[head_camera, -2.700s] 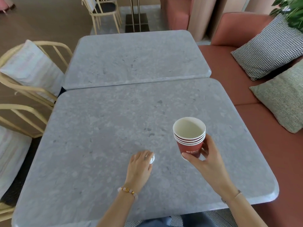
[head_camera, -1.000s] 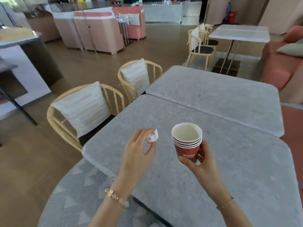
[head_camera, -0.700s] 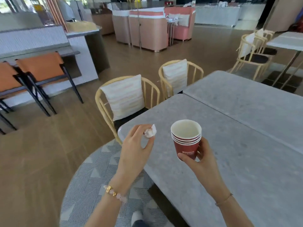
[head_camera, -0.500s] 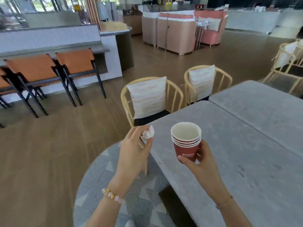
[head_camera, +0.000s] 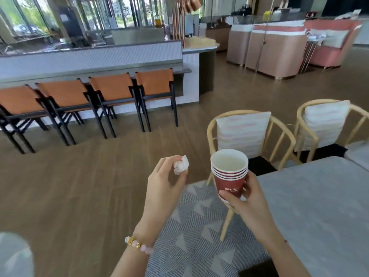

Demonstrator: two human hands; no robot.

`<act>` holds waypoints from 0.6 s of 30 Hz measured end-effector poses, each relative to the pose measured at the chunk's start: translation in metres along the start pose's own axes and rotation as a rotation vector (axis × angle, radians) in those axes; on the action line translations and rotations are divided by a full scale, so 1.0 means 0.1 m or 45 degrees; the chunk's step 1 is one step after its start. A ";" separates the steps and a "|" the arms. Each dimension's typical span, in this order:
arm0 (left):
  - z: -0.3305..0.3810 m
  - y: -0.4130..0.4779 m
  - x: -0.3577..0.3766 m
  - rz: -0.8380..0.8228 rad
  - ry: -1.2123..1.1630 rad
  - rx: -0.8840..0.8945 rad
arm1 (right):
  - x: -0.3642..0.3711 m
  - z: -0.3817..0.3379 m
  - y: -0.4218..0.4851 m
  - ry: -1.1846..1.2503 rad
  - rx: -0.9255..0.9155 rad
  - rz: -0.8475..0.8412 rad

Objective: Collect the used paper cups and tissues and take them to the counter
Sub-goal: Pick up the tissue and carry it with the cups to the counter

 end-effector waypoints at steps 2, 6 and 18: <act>-0.16 0.13 -0.22 0.043 0.019 -0.016 | 0.31 -0.01 0.17 0.035 -0.023 -0.066; -0.43 0.34 -0.56 0.124 0.035 -0.070 | 0.79 -0.03 0.45 0.076 -0.053 -0.167; -1.21 1.35 -0.66 0.281 0.011 -0.271 | 1.70 0.28 1.77 0.154 -0.094 -0.353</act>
Point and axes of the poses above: each hand's wrist, its own y-axis towards the middle knuckle, its own x-axis out of the palm, z = x × y, the point moved 5 cm from there along y, towards the middle knuckle, and after that the axes turned 9 degrees about -x, right-handed, at the moved point
